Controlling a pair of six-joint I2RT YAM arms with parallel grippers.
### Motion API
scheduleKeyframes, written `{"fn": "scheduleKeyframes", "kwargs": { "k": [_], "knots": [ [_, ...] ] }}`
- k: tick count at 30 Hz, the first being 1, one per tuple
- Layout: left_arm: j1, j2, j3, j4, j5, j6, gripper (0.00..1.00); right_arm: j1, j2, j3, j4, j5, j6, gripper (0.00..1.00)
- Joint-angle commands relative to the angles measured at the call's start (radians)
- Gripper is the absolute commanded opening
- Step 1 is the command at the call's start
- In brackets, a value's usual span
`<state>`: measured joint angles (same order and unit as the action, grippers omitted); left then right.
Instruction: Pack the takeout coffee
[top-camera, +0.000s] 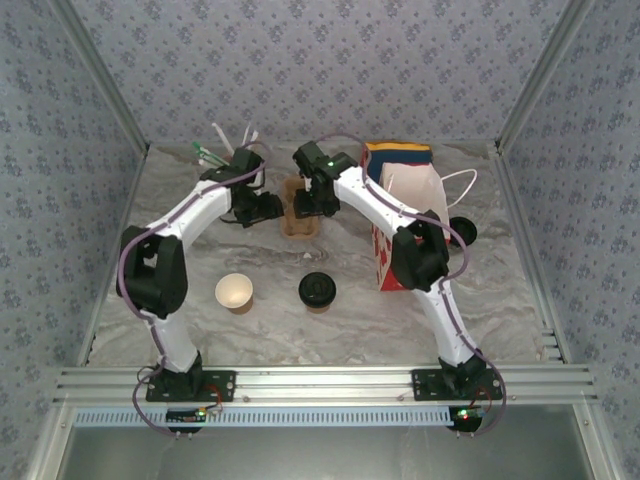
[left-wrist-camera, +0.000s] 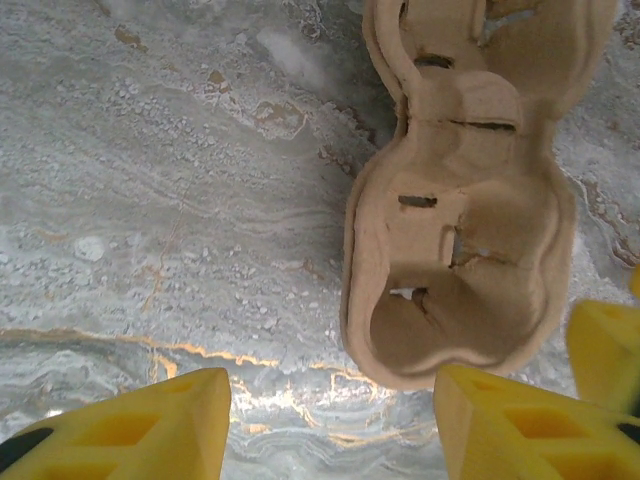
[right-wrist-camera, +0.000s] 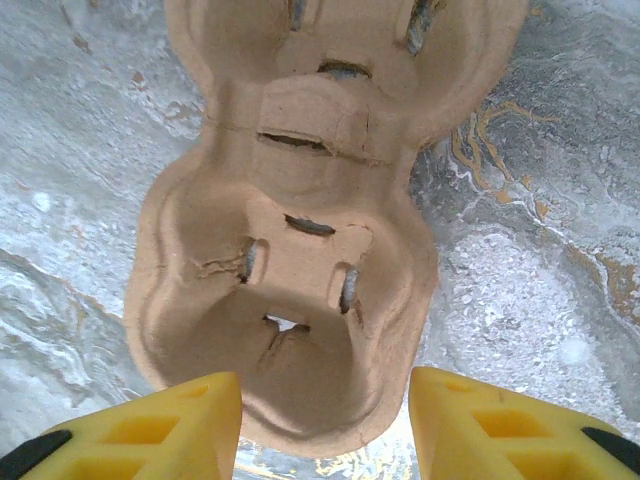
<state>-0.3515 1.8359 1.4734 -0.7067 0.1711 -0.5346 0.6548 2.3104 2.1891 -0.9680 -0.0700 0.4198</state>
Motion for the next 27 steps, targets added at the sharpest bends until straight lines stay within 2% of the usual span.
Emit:
{"fn": "scheduleKeyframes", "kwargs": {
  "k": [1, 8, 10, 16, 27],
  "knots": [
    [0.005, 0.027, 0.044, -0.011, 0.001, 0.028, 0.54, -0.006, -0.063, -0.071, 0.05, -0.028, 0.084, 0.49],
    [0.006, 0.098, 0.099, -0.016, 0.02, 0.061, 0.5, -0.032, -0.119, -0.193, 0.155, -0.085, 0.16, 0.47],
    [0.006, 0.115, 0.117, -0.024, 0.028, 0.069, 0.44, -0.042, -0.136, -0.231, 0.185, -0.106, 0.185, 0.46],
    [0.005, 0.161, 0.127, -0.017, 0.061, 0.079, 0.43, -0.069, -0.18, -0.344, 0.285, -0.183, 0.258, 0.44],
    [-0.001, 0.213, 0.143, -0.014, 0.092, 0.099, 0.42, -0.071, -0.144, -0.345, 0.284, -0.229, 0.28, 0.4]
  ]
}}
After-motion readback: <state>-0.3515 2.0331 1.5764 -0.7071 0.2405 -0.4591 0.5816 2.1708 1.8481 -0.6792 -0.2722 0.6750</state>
